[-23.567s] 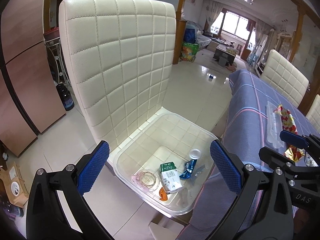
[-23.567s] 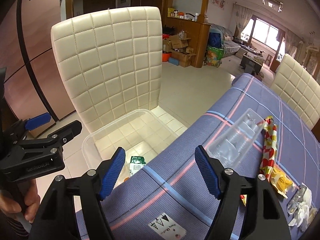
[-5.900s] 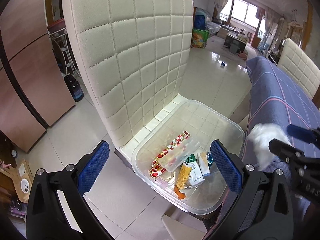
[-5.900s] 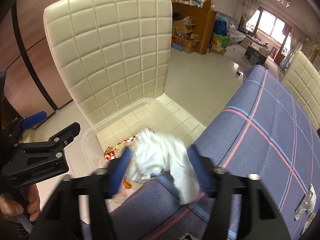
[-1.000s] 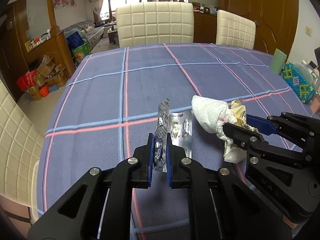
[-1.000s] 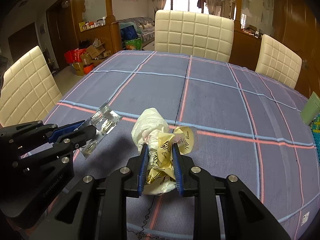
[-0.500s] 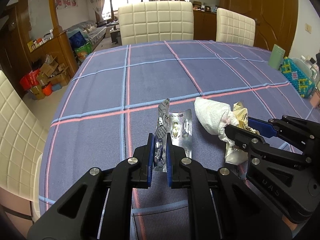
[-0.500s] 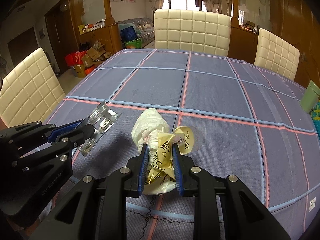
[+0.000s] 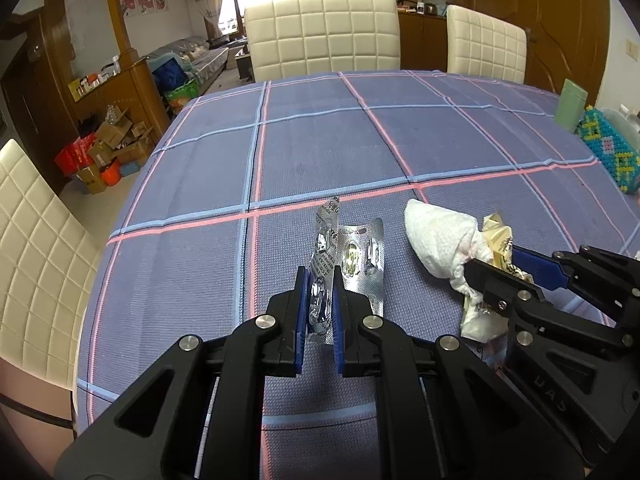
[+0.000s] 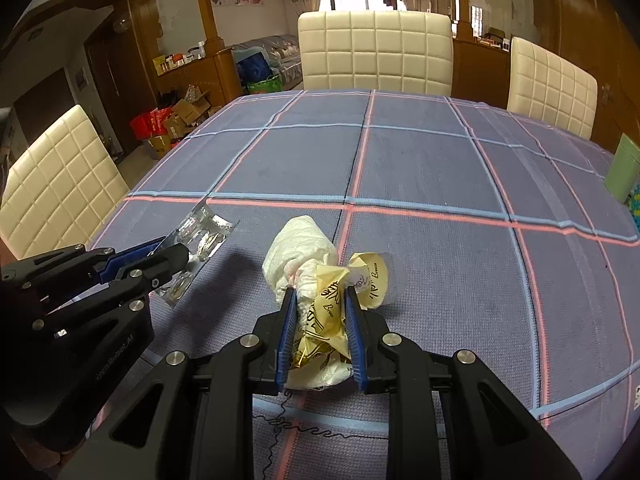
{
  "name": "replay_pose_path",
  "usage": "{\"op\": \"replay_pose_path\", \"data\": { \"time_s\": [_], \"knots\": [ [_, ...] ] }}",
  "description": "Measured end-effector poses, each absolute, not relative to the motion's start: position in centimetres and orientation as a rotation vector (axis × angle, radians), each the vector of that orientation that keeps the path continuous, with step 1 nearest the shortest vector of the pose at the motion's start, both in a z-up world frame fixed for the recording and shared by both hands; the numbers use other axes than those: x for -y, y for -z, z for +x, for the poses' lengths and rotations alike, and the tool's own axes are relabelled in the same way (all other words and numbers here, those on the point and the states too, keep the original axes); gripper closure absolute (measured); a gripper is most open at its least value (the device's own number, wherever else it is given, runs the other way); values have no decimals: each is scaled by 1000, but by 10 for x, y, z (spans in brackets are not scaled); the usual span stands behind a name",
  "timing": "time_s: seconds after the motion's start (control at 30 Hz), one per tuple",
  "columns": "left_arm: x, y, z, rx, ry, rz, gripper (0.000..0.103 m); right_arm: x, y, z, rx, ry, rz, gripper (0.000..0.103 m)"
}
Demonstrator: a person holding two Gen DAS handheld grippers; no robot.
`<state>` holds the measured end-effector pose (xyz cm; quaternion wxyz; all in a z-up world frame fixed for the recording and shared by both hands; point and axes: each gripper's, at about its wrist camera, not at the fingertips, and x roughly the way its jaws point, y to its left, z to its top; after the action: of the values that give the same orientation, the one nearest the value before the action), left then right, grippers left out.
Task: Collect trash
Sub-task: 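Carry the pill blister and tissue with wrapper over the clear bin with both tools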
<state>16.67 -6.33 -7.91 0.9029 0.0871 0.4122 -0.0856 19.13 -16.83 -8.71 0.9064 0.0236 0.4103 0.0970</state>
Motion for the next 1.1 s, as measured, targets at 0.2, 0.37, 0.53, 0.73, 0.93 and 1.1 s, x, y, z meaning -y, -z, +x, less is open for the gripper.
{"op": "replay_pose_path", "data": {
  "time_s": [0.2,0.37,0.53,0.73,0.93,1.1],
  "knots": [
    [69,82,168,-854,172,176,91,171,88,188,-848,-209,53,80],
    [60,76,161,-829,168,164,91,165,83,186,-832,-201,32,80],
    [39,71,155,-812,157,140,91,149,80,184,-839,-199,2,80],
    [9,71,151,-812,146,101,91,123,70,182,-825,-213,-58,80],
    [-21,70,146,-806,115,64,91,88,67,187,-833,-254,-100,80],
    [-51,70,144,-807,69,38,91,57,67,189,-835,-294,-143,80]
  ]
}}
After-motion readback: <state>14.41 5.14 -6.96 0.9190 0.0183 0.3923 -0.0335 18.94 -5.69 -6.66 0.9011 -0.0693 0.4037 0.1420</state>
